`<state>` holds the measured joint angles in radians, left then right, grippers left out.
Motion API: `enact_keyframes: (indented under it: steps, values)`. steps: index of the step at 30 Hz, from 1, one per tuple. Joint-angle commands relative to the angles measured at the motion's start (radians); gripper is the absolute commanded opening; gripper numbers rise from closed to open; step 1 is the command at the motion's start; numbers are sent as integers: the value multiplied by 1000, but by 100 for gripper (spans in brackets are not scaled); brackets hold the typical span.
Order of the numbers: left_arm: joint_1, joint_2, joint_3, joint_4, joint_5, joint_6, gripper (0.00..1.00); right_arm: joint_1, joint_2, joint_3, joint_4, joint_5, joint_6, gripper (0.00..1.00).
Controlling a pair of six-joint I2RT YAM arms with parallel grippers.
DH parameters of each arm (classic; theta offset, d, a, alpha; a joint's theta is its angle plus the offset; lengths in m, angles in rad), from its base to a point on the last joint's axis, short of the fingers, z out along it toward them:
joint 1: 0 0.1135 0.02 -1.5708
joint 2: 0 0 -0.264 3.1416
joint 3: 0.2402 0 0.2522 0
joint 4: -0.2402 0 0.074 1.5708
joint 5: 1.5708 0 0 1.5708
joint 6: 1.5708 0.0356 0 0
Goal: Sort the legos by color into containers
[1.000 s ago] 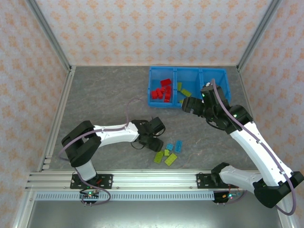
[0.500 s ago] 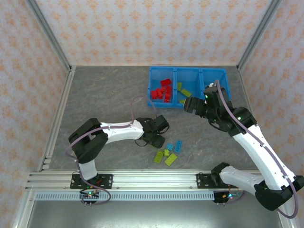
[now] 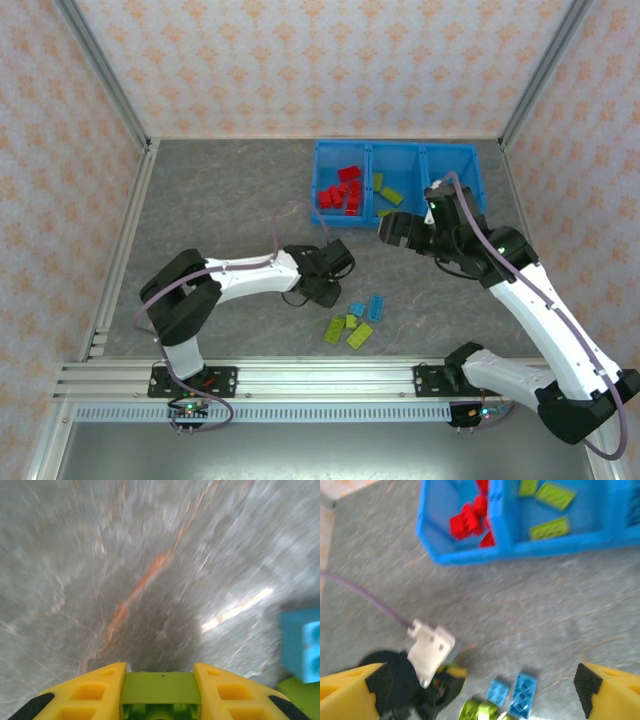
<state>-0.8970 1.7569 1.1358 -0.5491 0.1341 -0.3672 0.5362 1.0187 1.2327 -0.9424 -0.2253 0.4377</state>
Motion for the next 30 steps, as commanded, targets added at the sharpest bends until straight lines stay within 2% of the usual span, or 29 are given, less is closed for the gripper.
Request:
enact_keyframes:
  steps: [1,3,5,9,11,16,18,23,28,30]
  values:
    - [41,-87,161,30,6,14,27,1,2,-75,26,-253,24,95]
    - [60,-63,278,33,5,43,27,3,-4,-98,65,-285,53,95]
    - [76,5,437,21,-1,73,27,2,-27,-97,95,-246,85,95]
    - [90,231,762,-5,-34,129,27,2,-82,-75,40,42,151,97]
    - [103,357,923,-23,-47,142,27,0,-108,-71,1,132,169,97]
    - [115,622,1311,-158,-72,179,28,-1,-144,-65,-48,144,176,97]
    - [115,691,1413,-193,-76,185,30,-1,-155,-62,-72,159,170,97]
    - [115,721,1454,-201,-81,186,46,-1,-176,-64,-88,179,170,97]
    - [114,644,1414,-195,-77,195,54,-1,-175,-79,-85,180,172,97]
    - [115,587,1372,-196,-81,202,54,-1,-175,-87,-82,176,177,97]
